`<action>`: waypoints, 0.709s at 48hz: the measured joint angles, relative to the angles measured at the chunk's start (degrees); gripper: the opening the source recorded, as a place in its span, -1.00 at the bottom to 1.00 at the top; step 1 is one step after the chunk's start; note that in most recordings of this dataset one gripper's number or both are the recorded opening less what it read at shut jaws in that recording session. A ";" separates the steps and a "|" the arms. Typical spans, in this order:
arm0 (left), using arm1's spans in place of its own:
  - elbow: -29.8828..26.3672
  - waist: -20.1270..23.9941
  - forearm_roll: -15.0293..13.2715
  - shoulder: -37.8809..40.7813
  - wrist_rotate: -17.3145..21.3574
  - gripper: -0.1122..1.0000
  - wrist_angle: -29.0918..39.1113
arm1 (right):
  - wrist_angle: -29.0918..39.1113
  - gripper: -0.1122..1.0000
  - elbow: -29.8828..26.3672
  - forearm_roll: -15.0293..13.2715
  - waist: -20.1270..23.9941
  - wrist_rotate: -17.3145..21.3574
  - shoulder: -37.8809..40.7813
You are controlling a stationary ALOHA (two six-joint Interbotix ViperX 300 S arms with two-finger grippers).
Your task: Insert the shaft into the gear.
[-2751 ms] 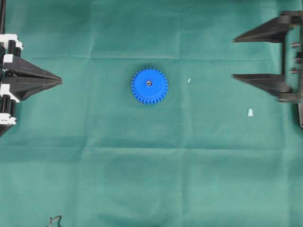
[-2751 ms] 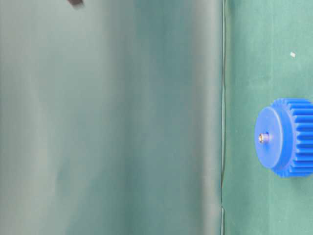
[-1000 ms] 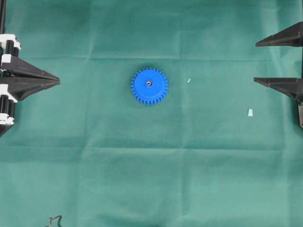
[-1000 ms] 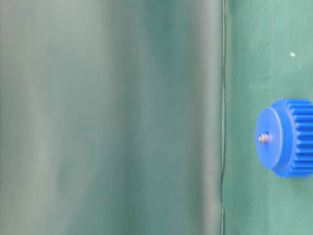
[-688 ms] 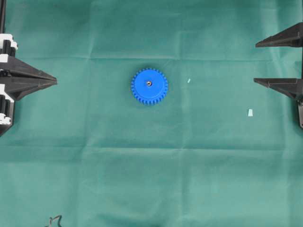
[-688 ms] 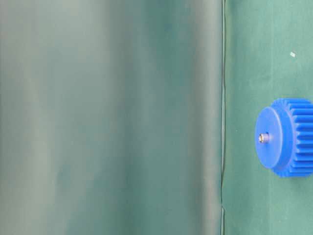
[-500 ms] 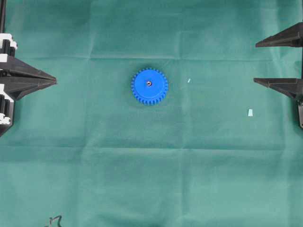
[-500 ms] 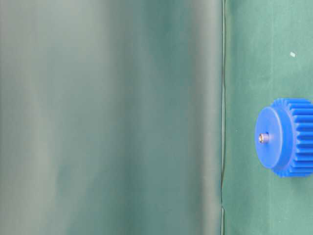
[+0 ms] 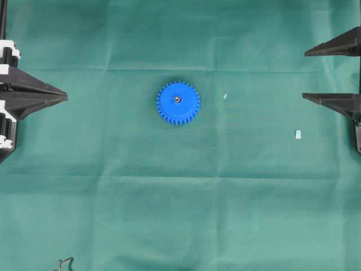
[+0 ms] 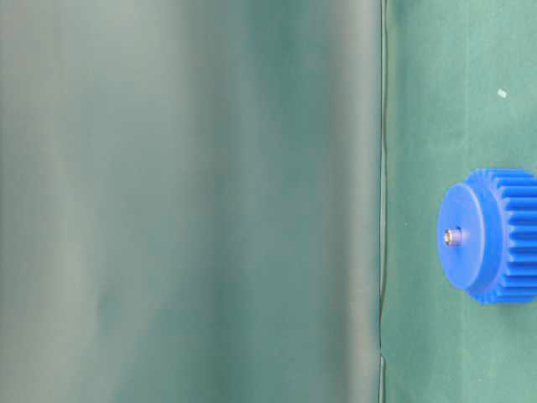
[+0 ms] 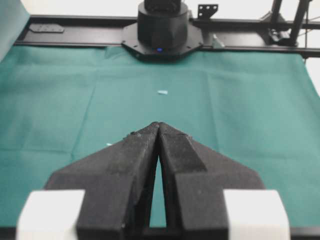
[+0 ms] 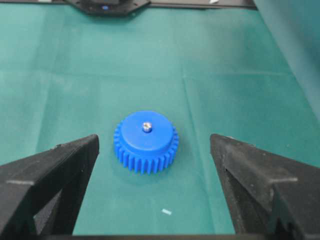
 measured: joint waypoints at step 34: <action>0.00 -0.09 0.09 -0.09 0.00 -0.80 0.00 | 0.00 0.91 0.09 0.00 0.00 0.00 0.70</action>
